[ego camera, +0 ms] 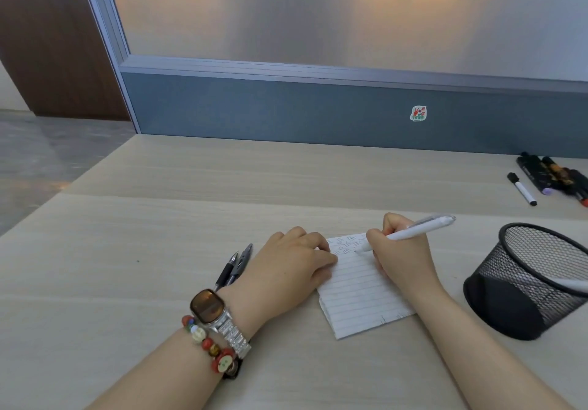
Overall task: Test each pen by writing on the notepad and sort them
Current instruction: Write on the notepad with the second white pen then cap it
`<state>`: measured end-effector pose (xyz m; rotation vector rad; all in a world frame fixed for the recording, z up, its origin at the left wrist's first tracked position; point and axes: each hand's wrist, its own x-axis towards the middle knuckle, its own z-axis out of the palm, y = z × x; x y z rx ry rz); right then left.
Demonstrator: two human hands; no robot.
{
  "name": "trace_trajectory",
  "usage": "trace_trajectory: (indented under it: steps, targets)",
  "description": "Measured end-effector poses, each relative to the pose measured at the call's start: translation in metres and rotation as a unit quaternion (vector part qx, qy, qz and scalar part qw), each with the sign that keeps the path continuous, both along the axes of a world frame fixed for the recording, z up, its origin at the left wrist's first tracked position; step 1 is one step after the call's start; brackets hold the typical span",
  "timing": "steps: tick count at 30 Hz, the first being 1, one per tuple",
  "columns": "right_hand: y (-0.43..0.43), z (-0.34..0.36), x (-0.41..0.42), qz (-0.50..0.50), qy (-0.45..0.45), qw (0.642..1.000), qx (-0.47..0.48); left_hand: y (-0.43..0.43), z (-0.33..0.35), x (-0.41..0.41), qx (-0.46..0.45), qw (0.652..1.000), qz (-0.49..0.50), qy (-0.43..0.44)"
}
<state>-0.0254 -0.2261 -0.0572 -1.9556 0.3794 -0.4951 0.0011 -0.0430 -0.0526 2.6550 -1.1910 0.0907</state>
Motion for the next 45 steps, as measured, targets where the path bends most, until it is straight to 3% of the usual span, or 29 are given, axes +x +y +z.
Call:
trace_trajectory:
  steps: [9, 19, 35, 40, 45]
  targets:
    - [-0.003, 0.0, -0.001, -0.039, -0.03, 0.998, 0.049, 0.0, 0.001, -0.001, -0.001, 1.0, 0.0, 0.004]
    - [0.0, 0.0, 0.0, 0.013, -0.001, 1.0, 0.008, 0.0, 0.002, -0.001, 0.001, 1.0, 0.003, 0.008]
    - [-0.003, -0.001, 0.0, -0.055, -0.013, 0.998, 0.012, 0.0, 0.003, -0.002, 0.006, 1.0, 0.003, 0.009]
    - [-0.003, 0.007, -0.004, -0.012, -0.052, 0.991, 0.121, 0.001, 0.002, -0.002, -0.021, 1.0, 0.008, -0.001]
    - [0.007, 0.015, -0.007, 0.118, -0.04, 0.961, 0.248, 0.002, 0.009, -0.004, -0.172, 0.984, 0.05, -0.007]
